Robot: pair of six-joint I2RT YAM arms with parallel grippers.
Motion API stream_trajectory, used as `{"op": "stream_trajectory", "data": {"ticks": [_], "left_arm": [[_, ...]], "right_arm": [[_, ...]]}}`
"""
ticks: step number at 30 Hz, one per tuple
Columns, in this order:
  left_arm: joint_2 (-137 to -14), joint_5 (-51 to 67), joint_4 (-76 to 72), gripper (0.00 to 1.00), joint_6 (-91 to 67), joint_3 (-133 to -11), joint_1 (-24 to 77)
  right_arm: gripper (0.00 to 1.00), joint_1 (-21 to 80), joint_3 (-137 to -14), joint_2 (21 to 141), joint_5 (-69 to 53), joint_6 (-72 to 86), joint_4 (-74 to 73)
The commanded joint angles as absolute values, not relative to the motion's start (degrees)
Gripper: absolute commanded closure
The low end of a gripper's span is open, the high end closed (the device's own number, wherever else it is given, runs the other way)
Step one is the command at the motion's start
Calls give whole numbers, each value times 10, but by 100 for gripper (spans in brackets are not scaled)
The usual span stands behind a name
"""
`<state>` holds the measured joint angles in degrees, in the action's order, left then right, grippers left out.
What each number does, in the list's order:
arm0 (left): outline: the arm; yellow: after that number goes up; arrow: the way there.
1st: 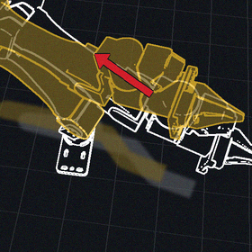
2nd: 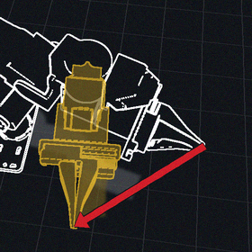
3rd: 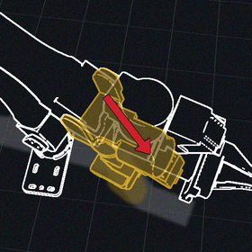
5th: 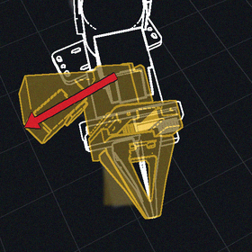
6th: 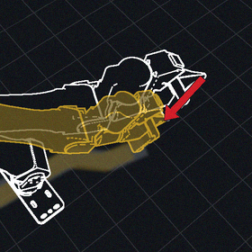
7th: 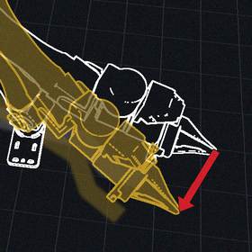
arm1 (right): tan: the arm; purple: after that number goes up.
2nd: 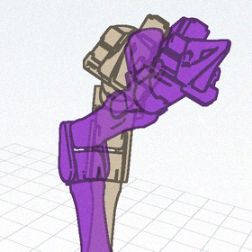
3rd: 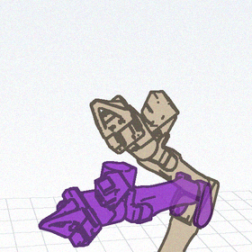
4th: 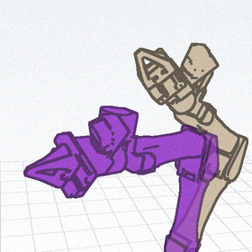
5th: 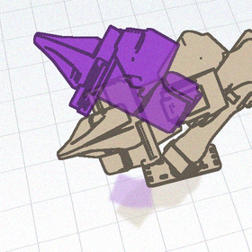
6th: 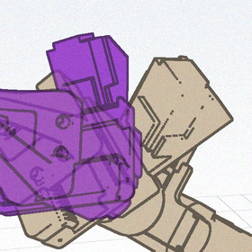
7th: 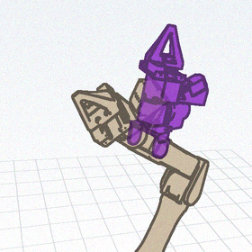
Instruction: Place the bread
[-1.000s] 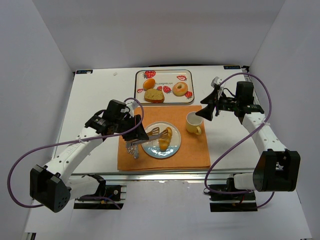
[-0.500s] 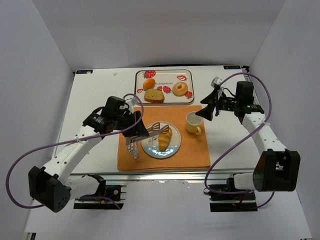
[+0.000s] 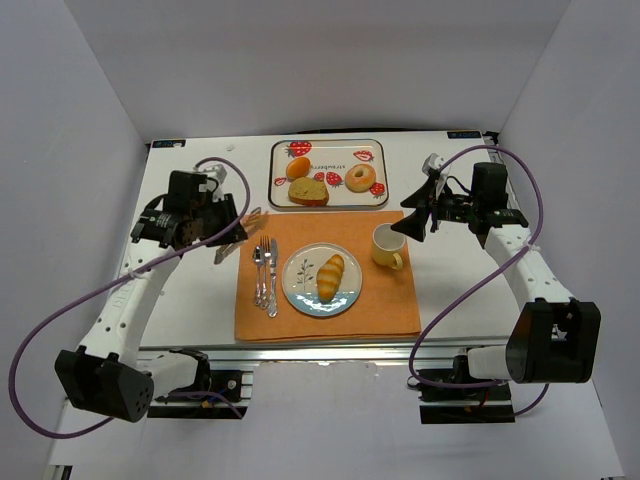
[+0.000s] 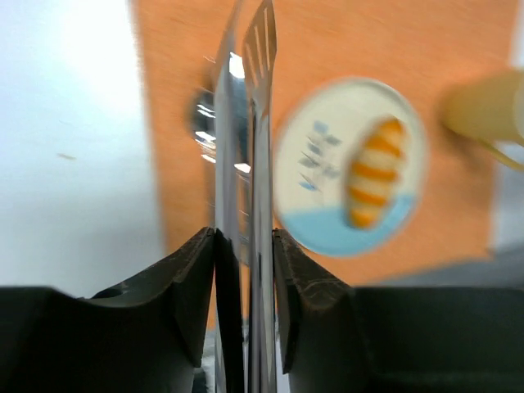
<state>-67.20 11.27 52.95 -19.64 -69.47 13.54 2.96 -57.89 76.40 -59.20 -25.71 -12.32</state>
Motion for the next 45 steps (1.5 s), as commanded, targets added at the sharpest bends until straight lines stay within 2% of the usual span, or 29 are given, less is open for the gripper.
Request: {"op": "stream_trajectory", "data": {"ticks": [1, 3, 4, 7, 8, 10, 13, 18, 23, 24, 28, 29, 30, 32, 34, 37, 40, 45], "left_arm": [[-674, 4, 510, 58, -131, -666, 111], [-674, -36, 426, 60, -129, -623, 83], [-669, -34, 385, 65, -125, -570, 63], [-655, -40, 224, 68, -116, -487, 40], [-654, -44, 156, 77, -104, -440, 34], [-662, -58, 107, 86, -98, -399, 12], [-700, -38, 32, 86, -104, -353, -21], [-749, -35, -13, 60, -113, -328, -36], [-787, -33, 36, 53, -121, -350, -66], [-785, -36, 38, 48, -123, -352, -69], [-768, -33, 39, 42, -134, -347, -90], [-765, -32, 40, 41, -135, -347, -93], [-762, -31, 42, 39, -136, -347, -96], [-752, -27, 46, 28, -143, -349, -101], [-741, -21, 47, 27, -153, -348, -105], [-708, -18, 48, 2, -167, -345, -106], [-676, -19, 50, 2, -177, -338, -109], [-588, -15, 77, 2, -207, -336, -108]], "right_arm": [[19, 26, -592, 755, -610, -260, -124], [19, 26, -593, 754, -613, -260, -126], [19, 26, -594, 753, -613, -259, -127], [19, 26, -593, 744, -613, -265, -136], [19, 26, -592, 742, -613, -272, -139], [19, 26, -593, 740, -614, -278, -148], [19, 25, -590, 736, -613, -280, -149], [19, 25, -577, 724, -608, -278, -143], [19, 27, -578, 721, -599, -299, -163], [19, 27, -583, 722, -600, -313, -170], [18, 30, -598, 728, -601, -349, -212], [11, 31, -602, 731, -598, -353, -221], [11, 33, -608, 732, -594, -358, -239], [11, 41, -612, 733, -564, -359, -250], [11, 55, -606, 730, -490, -324, -222], [11, 72, -604, 725, -400, -270, -207], [10, 76, -606, 722, -296, -212, -164], [10, 76, -640, 734, -223, -122, -144]]}}
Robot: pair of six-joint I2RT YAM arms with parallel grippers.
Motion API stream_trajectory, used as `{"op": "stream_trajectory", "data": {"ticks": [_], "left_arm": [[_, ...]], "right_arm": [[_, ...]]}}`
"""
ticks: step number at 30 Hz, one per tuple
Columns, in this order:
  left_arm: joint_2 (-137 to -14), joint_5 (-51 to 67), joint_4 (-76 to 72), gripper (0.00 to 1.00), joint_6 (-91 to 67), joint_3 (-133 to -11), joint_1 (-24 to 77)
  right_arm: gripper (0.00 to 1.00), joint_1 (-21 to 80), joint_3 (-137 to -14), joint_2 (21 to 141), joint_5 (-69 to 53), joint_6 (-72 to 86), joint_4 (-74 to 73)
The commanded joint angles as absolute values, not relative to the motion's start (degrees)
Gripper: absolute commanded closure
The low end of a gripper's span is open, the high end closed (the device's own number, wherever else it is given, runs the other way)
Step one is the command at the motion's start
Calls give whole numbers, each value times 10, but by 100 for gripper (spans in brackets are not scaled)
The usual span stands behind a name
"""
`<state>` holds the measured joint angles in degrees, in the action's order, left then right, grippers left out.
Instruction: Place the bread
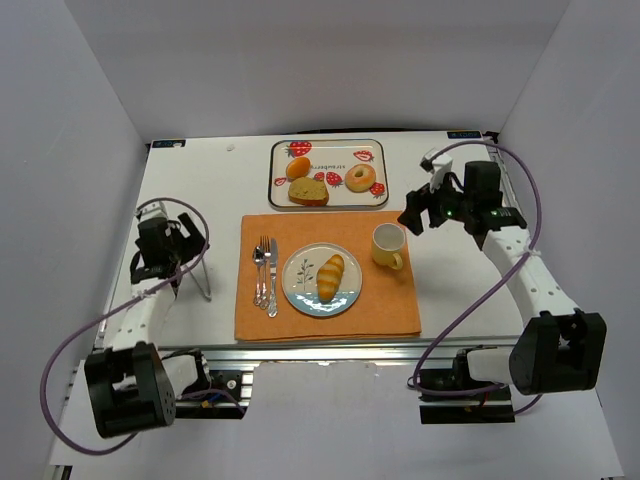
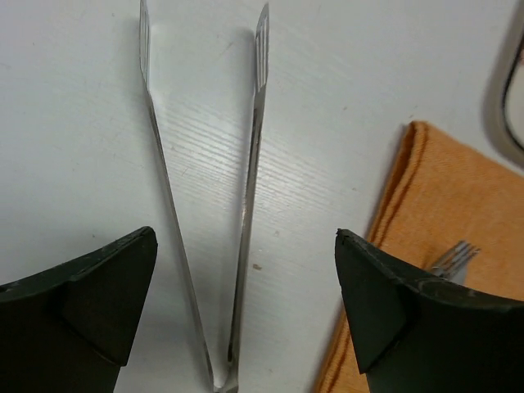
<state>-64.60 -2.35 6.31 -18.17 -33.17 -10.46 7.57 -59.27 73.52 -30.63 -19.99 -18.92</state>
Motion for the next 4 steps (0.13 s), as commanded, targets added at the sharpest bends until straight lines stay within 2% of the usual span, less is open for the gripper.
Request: {"op": "stream_trajectory", "data": {"ticks": [1, 4], "left_arm": [[-571, -11, 79, 2, -220, -336, -109], [-509, 32, 72, 2, -244, -337, -109]], "right_arm": [[11, 76, -649, 738, -212, -113, -146], [10, 76, -678, 760, -208, -89, -149]]}}
